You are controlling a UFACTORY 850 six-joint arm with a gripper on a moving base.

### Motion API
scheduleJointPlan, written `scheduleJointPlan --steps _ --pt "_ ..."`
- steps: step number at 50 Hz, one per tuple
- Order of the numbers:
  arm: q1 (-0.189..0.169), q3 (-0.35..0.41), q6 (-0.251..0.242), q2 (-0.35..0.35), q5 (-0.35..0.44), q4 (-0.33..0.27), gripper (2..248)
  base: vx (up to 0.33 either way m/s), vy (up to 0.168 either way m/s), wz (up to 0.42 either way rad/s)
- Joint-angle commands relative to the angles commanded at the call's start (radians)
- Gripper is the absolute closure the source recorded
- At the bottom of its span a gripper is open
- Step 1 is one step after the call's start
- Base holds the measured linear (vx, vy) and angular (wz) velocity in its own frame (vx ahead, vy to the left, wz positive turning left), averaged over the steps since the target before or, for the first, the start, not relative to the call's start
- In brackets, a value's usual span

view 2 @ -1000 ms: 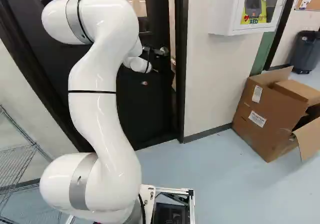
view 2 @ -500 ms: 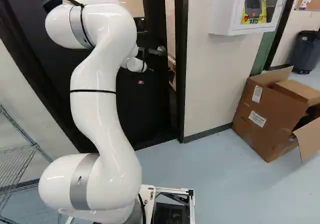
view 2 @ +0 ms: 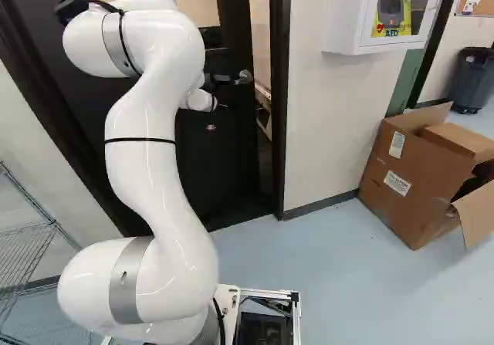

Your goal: Open the door and move inside

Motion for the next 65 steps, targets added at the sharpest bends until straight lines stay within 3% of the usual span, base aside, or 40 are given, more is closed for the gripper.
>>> scheduleJointPlan --steps 32,65 --pt "0.071 -0.072 0.000 -0.053 -0.073 -0.269 3 0.000 0.000 0.000" --pt "0.139 -0.178 0.000 -0.128 -0.077 -0.290 3 0.000 0.000 0.000"
